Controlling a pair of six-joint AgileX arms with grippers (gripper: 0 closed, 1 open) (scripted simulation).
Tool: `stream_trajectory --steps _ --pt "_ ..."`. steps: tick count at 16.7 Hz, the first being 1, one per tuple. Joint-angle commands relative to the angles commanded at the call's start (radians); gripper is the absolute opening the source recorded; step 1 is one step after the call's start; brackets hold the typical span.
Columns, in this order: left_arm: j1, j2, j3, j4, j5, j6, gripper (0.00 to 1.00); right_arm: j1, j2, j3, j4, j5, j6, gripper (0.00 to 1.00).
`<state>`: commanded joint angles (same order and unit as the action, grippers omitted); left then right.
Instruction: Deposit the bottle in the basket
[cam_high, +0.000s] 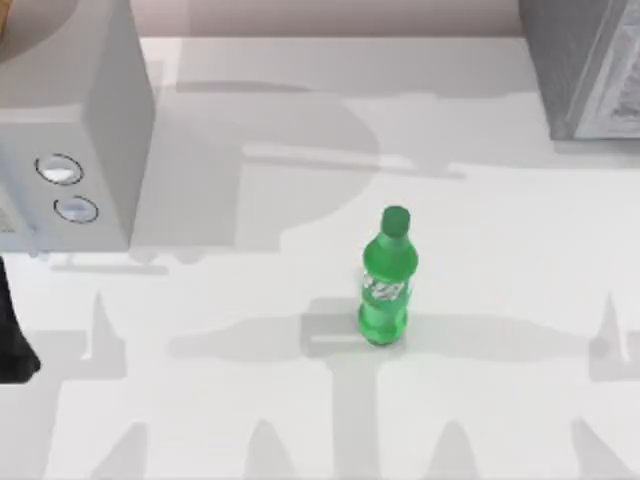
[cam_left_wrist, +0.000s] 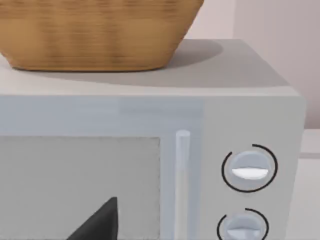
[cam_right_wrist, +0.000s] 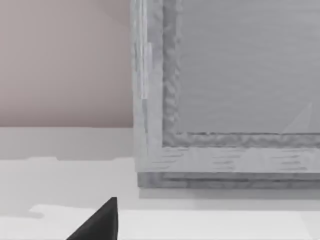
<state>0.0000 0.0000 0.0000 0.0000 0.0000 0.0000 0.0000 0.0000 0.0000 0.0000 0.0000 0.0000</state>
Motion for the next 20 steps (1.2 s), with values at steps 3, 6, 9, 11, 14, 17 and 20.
stream_trajectory --steps 3,6,9,11,14,17,20 --pt "-0.003 0.005 0.004 0.009 0.0 -0.003 1.0 0.0 0.0 0.0 0.0 0.0 0.0 1.0" --pt "-0.031 0.066 0.028 0.08 -0.001 -0.016 1.0 0.0 0.0 0.0 0.0 0.0 0.0 1.0" --pt "-0.085 0.205 0.053 0.196 -0.003 -0.019 1.0 0.0 0.0 0.0 0.0 0.0 0.0 1.0" --pt "-0.133 0.334 0.068 0.291 -0.004 -0.015 1.0 0.0 0.0 0.0 0.0 0.0 0.0 1.0" --pt "-0.217 0.559 0.093 0.455 -0.004 -0.005 1.0 0.0 0.0 0.0 0.0 0.0 0.0 1.0" --pt "-0.311 0.804 0.125 0.639 -0.003 0.003 1.0 0.0 0.0 0.0 0.0 0.0 0.0 1.0" --pt "-0.41 1.053 0.161 0.833 -0.001 0.009 1.0 0.0 0.0 0.0 0.0 0.0 0.0 1.0"
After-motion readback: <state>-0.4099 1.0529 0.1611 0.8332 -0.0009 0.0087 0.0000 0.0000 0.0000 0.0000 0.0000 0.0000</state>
